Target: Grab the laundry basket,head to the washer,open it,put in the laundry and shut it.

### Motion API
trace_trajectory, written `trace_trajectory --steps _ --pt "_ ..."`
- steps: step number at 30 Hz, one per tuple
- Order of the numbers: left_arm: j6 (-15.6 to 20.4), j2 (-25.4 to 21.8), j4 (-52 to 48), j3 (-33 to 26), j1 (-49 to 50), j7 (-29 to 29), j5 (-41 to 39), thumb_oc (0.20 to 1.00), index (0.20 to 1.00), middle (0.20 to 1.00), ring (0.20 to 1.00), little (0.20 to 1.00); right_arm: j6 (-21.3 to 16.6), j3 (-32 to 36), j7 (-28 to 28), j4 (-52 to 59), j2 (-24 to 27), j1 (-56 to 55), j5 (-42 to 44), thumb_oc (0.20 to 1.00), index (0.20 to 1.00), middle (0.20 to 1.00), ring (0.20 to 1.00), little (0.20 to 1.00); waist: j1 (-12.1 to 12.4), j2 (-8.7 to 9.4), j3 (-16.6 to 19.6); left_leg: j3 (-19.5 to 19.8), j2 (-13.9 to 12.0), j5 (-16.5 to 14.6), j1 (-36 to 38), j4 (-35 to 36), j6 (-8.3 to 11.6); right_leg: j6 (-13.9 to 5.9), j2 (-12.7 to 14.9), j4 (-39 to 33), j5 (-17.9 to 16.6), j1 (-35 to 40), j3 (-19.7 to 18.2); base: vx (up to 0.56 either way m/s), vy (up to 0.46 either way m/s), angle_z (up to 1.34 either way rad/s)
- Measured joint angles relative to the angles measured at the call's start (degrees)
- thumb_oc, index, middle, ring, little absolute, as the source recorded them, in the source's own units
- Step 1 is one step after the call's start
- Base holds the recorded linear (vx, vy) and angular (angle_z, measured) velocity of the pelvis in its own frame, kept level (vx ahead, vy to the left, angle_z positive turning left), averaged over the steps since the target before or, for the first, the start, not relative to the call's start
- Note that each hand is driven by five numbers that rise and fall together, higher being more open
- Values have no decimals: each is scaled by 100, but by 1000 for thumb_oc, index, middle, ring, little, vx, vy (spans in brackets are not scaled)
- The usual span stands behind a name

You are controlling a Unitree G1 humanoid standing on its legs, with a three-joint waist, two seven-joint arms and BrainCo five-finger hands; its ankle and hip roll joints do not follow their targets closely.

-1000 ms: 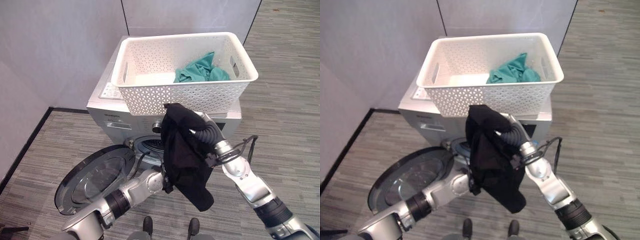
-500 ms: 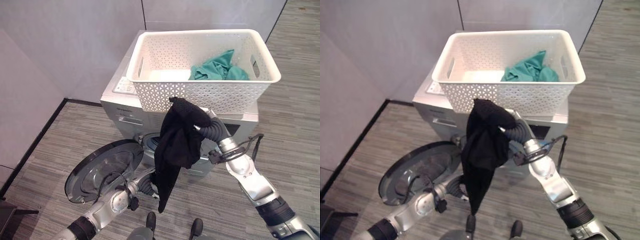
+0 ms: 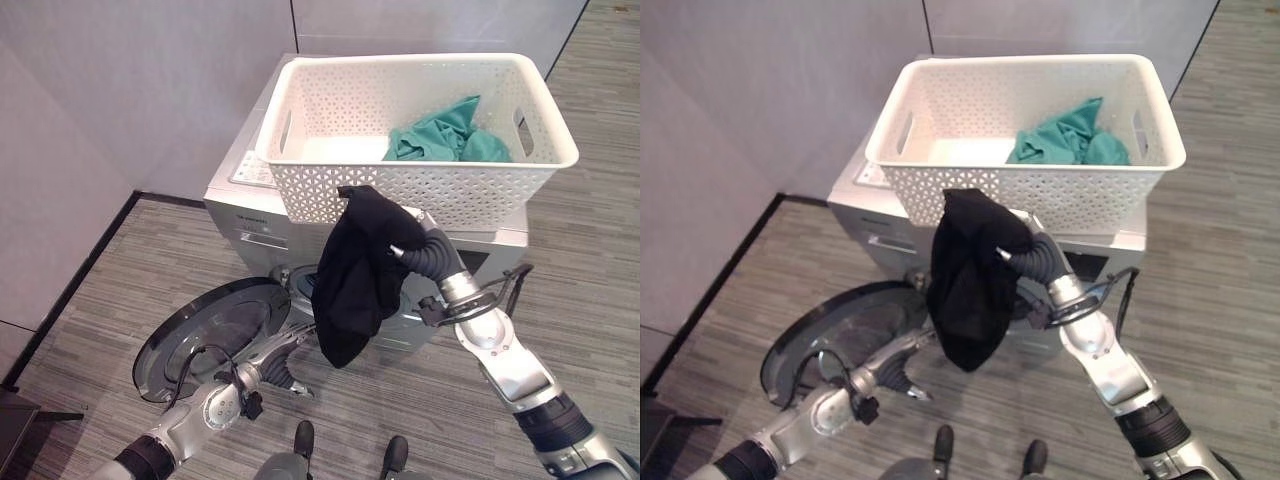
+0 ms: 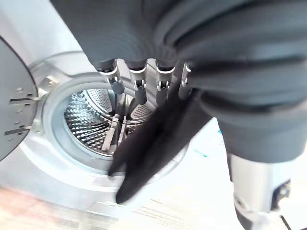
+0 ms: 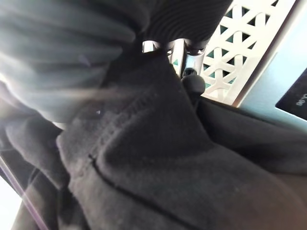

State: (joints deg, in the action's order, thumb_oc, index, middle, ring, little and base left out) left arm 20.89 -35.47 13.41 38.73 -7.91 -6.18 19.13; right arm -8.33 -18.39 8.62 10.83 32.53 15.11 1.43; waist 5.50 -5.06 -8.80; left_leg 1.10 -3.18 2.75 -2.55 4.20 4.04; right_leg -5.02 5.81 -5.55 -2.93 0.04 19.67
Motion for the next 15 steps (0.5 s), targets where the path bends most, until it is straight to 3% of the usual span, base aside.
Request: trace_trajectory --steps 10,15 --pt "107 13 -879 175 -258 21 -77 1000 1000 1000 1000 1000 -2 30 91 2 0 -5 -1 200 200 200 200 200 -59 -2 0 -21 -3 4 -70 -3 6 7 -2 2 -6 -81 -12 -1 0 0" --pt "-81 567 -746 248 -63 215 -413 1000 1000 1000 1000 1000 4 49 134 2 -1 -7 -6 200 200 200 200 200 -105 -2 0 -28 -4 4 -75 -4 6 8 -3 2 -7 -89 -16 0 0 0"
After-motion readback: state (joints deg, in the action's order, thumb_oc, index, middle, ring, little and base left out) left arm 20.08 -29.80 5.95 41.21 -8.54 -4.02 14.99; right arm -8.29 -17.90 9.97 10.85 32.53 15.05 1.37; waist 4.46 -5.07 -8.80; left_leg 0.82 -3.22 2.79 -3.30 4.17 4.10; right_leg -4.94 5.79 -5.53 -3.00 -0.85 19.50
